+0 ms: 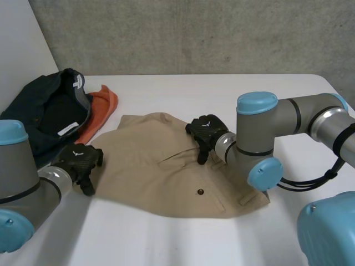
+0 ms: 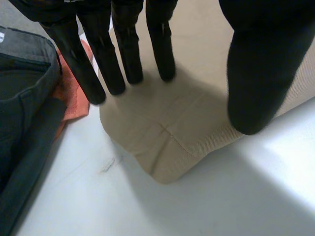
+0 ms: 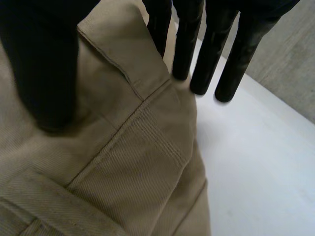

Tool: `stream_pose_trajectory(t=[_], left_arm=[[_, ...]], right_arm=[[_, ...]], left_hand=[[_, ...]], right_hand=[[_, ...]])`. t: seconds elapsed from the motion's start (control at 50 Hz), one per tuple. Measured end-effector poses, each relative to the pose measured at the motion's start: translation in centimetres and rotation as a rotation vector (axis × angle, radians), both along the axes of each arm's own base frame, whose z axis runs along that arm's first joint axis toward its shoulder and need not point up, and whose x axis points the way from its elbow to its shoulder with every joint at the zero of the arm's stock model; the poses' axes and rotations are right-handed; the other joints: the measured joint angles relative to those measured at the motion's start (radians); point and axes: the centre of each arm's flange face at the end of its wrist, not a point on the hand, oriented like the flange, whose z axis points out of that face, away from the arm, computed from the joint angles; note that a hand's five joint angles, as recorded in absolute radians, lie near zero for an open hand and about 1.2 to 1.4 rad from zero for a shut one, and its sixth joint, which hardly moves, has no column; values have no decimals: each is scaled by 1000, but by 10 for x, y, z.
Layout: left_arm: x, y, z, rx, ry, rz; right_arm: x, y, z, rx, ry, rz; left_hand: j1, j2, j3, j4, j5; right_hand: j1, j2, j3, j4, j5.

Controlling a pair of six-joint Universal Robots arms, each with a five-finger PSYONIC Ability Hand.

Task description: Fold the laundry.

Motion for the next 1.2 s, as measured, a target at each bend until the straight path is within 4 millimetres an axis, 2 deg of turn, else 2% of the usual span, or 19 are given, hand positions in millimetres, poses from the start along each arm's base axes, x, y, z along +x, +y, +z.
stream_pose_trajectory(t=[0.04, 0.06, 0.08, 0.14, 0.22, 0.28, 0.32, 0.34, 0.38, 0.5, 0.6, 0.72, 0.78, 0.9, 0.92, 1.0, 1.06, 1.14, 1.2], left_arm=[[-1, -3, -3, -9, 2, 1], [-1, -5, -4, -15, 3, 1], [-2, -7, -4, -33, 7, 1], [-4, -12, 0, -75, 16, 0], [-8, -19, 12, -146, 35, -4], [-11, -23, 32, -224, 62, -7], [-15, -25, 56, -299, 97, -10], [-16, -24, 60, -310, 103, -11], [-19, -22, 85, -381, 146, -18], [-26, -5, 147, -535, 285, -43], [-29, 10, 180, -606, 380, -64], [-35, 11, 185, -613, 410, -86], [-47, -3, 176, -593, 407, -101], [-75, -43, 166, -626, 416, -132], [-83, -56, 171, -672, 424, -141], [-95, -74, 187, -788, 443, -156], [-106, -89, 227, -1007, 495, -165], [-110, -86, 264, -1199, 568, -140], [-110, -82, 271, -1239, 593, -121]], right_arm=[[1, -1, -1, 5, 2, -1], [1, -2, -1, 6, 2, -2], [1, -2, 2, 3, -3, -6], [1, -3, 16, -12, -21, -17], [-3, -2, 48, -53, -58, -35], [-9, 3, 86, -108, -91, -46], [-17, 11, 119, -163, -110, -50], [-18, 13, 125, -173, -111, -51], [-27, 20, 149, -224, -107, -53], [-56, 41, 198, -341, -17, -91], [-76, 55, 222, -388, 61, -144], [-86, 63, 230, -384, 99, -168], [-84, 59, 227, -384, 93, -172], [-66, 24, 220, -480, -4, -197], [-60, 13, 223, -530, -55, -209], [-49, -8, 237, -657, -191, -232], [-41, -26, 270, -860, -406, -257], [-40, -28, 295, -994, -543, -265], [-41, -28, 299, -1011, -561, -265]], left_hand=[[214, 199, 182, 191, 186], [214, 199, 182, 191, 186], [495, 458, 454, 465, 453], [600, 635, 627, 641, 614], [600, 645, 639, 654, 617], [600, 645, 639, 654, 617], [600, 656, 649, 665, 617], [600, 656, 649, 665, 617], [600, 656, 649, 666, 617], [600, 657, 649, 666, 617], [600, 658, 653, 666, 617], [600, 658, 653, 666, 617], [600, 659, 654, 666, 617], [600, 659, 654, 666, 617], [600, 660, 655, 668, 617], [600, 660, 655, 670, 617], [601, 660, 655, 670, 617], [600, 660, 655, 670, 617], [601, 660, 655, 670, 617]], right_hand=[[218, 262, 234, 233, 214], [351, 445, 434, 436, 411], [411, 563, 545, 560, 534], [431, 576, 561, 587, 563], [440, 576, 570, 591, 569], [440, 576, 573, 591, 569], [440, 576, 573, 591, 569], [440, 576, 573, 591, 569], [440, 575, 573, 591, 569], [440, 575, 573, 591, 569], [440, 576, 580, 591, 569], [440, 576, 580, 591, 569], [440, 576, 580, 591, 569], [450, 576, 580, 591, 569], [455, 576, 580, 591, 569], [459, 576, 580, 591, 569], [459, 576, 580, 591, 569], [459, 576, 580, 591, 580], [459, 576, 580, 591, 580]])
